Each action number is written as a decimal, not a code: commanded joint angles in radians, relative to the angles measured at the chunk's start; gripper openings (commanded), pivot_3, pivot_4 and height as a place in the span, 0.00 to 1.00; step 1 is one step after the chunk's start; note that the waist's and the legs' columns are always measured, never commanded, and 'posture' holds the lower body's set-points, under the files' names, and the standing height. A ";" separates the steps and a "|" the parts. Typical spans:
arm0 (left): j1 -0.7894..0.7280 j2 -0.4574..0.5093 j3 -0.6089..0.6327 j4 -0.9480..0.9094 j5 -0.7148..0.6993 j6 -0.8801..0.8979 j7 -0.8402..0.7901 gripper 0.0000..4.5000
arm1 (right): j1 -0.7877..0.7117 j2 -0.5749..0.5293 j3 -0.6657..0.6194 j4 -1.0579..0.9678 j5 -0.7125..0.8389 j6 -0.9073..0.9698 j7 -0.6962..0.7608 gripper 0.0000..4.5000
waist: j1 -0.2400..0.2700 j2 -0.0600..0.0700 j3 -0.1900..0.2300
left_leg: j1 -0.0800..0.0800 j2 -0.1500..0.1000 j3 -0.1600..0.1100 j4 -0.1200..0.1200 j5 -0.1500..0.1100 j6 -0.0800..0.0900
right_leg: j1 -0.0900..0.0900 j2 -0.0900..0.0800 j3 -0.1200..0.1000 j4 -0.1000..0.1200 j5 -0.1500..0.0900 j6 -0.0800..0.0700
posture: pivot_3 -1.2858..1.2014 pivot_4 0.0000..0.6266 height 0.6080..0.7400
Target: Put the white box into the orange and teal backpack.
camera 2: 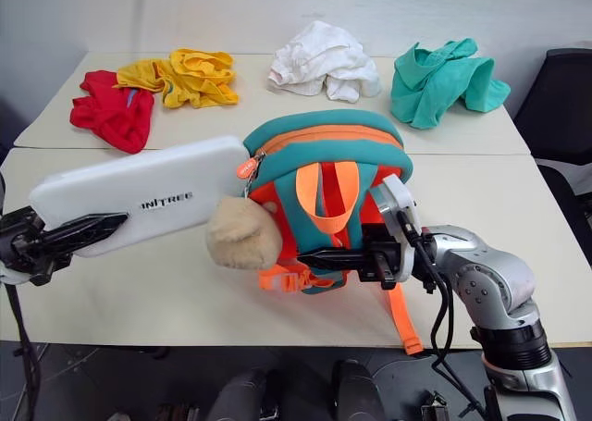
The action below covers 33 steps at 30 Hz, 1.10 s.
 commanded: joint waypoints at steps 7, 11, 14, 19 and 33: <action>-0.456 -0.007 -0.432 0.014 0.278 -0.097 0.030 0.27 | -0.004 0.002 0.000 -0.001 -0.017 -0.024 0.017 0.00 | 0.030 0.000 0.000 | 0.000 -0.001 -0.001 0.000 0.000 0.000 | 0.001 -0.001 -0.001 0.000 0.001 0.001 | 0.52 0.24 1.00; -0.650 -0.073 -0.647 0.055 0.435 -0.064 0.067 0.27 | -0.013 0.010 0.009 -0.001 -0.023 -0.029 0.020 0.00 | 0.029 0.000 0.000 | -0.002 -0.002 0.000 0.001 0.001 0.002 | 0.001 0.002 -0.001 0.003 0.002 0.003 | 0.52 0.24 1.00; -0.772 -0.184 -0.755 0.126 0.492 -0.036 0.095 0.27 | -0.021 0.013 0.014 0.008 -0.028 -0.034 0.024 0.00 | 0.025 0.000 0.000 | -0.001 -0.001 0.005 0.002 0.001 0.002 | 0.000 0.005 -0.001 0.003 0.002 0.003 | 0.52 0.24 1.00; -0.895 -0.380 -0.817 0.256 0.553 -0.053 0.137 0.27 | -0.025 0.026 0.028 0.016 -0.044 -0.051 0.023 0.00 | 0.030 0.000 0.001 | -0.002 -0.001 0.005 0.005 0.003 0.005 | 0.000 0.009 -0.003 0.005 0.003 0.005 | 0.52 0.24 1.00; -0.757 -0.128 -0.537 0.277 0.428 -0.124 -0.206 0.95 | 0.000 0.049 0.003 0.011 -0.056 -0.075 -0.054 0.00 | 0.022 0.000 0.001 | -0.002 -0.001 0.004 0.005 0.004 0.004 | 0.000 0.003 -0.001 0.005 0.003 0.005 | 0.52 0.24 1.00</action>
